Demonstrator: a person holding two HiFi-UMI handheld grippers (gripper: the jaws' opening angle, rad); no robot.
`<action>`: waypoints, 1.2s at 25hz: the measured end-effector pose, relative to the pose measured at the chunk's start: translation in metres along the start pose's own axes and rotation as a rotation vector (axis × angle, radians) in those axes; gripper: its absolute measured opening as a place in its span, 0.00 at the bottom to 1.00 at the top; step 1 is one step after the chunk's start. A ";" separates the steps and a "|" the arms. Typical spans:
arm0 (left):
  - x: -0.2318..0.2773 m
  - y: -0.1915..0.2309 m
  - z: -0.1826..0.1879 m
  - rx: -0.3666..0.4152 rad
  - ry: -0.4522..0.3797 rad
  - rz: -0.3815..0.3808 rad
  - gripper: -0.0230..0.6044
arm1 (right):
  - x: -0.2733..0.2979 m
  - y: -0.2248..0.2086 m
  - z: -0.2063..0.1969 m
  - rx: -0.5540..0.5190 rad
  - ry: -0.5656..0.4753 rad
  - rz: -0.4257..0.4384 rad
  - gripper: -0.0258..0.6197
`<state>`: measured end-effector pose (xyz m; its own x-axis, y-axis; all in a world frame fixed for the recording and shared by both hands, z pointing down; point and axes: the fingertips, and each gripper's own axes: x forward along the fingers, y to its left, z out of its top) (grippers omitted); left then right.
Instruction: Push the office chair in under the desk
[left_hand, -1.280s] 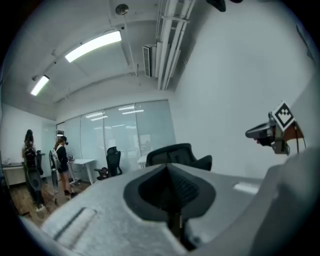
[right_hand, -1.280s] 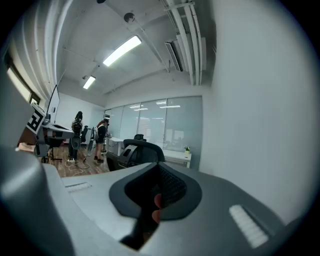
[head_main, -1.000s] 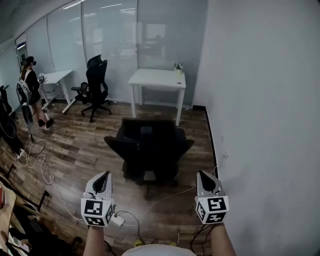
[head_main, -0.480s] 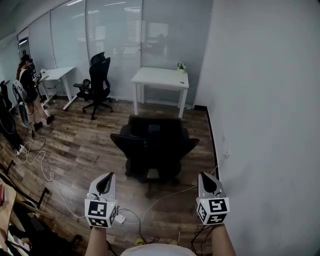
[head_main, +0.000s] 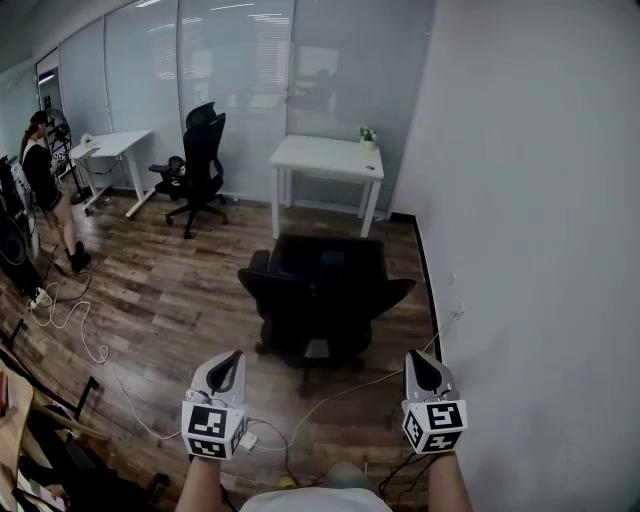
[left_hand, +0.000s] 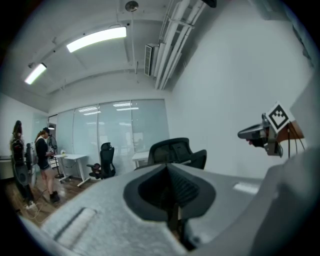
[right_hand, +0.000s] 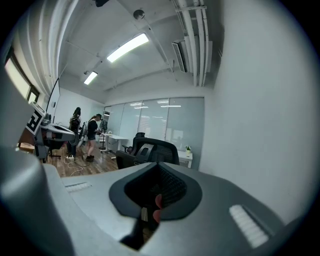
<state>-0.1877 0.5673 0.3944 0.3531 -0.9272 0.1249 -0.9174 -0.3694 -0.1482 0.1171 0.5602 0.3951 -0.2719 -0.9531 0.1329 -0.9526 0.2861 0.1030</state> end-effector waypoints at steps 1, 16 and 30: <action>0.004 0.002 -0.002 -0.006 0.003 -0.006 0.04 | 0.003 0.001 -0.002 -0.002 0.005 -0.002 0.04; 0.126 0.029 -0.014 0.004 0.080 0.002 0.04 | 0.120 -0.059 -0.011 -0.020 0.016 0.053 0.04; 0.247 0.024 -0.032 0.039 0.225 0.101 0.04 | 0.240 -0.150 -0.033 -0.038 0.038 0.249 0.04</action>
<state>-0.1285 0.3315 0.4527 0.2066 -0.9239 0.3220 -0.9366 -0.2819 -0.2080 0.1997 0.2922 0.4442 -0.4917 -0.8484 0.1961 -0.8508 0.5161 0.0992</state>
